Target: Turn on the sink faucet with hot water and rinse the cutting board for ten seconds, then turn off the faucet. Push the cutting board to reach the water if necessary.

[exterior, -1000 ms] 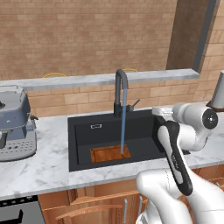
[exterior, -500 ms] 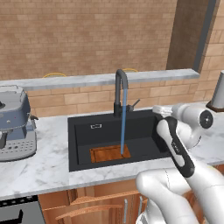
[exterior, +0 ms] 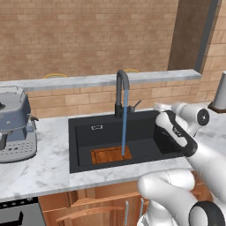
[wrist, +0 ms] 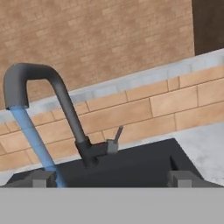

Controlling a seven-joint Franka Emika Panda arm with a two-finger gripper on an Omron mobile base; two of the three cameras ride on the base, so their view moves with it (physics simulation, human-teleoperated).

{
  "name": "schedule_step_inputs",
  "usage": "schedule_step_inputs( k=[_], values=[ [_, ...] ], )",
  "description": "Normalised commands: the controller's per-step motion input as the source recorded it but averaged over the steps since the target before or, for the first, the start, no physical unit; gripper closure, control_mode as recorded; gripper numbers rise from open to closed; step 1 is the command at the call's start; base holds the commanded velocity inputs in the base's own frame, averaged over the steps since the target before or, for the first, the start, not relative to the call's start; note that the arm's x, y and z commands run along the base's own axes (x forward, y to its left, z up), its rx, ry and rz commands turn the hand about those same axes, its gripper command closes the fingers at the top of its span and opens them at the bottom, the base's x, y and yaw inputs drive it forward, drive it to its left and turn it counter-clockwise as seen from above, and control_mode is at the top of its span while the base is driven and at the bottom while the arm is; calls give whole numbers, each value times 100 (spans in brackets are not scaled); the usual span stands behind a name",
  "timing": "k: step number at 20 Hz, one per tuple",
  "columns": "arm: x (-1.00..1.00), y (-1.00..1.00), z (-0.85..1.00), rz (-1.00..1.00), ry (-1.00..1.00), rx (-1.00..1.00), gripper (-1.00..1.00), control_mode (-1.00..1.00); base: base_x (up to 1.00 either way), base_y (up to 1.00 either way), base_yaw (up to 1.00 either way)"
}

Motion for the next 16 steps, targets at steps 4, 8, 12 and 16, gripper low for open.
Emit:
schedule_step_inputs(
  k=[4,8,12,16],
  values=[
    [35,-12,-12,0,0,2,-100,-100,0,0,0],
    [39,-9,-16,0,0,1,-100,-100,0,0,0],
    [43,-8,-15,0,0,1,-100,-100,0,0,0],
    [46,-4,-16,0,0,0,-100,-100,0,0,0]
  ],
)
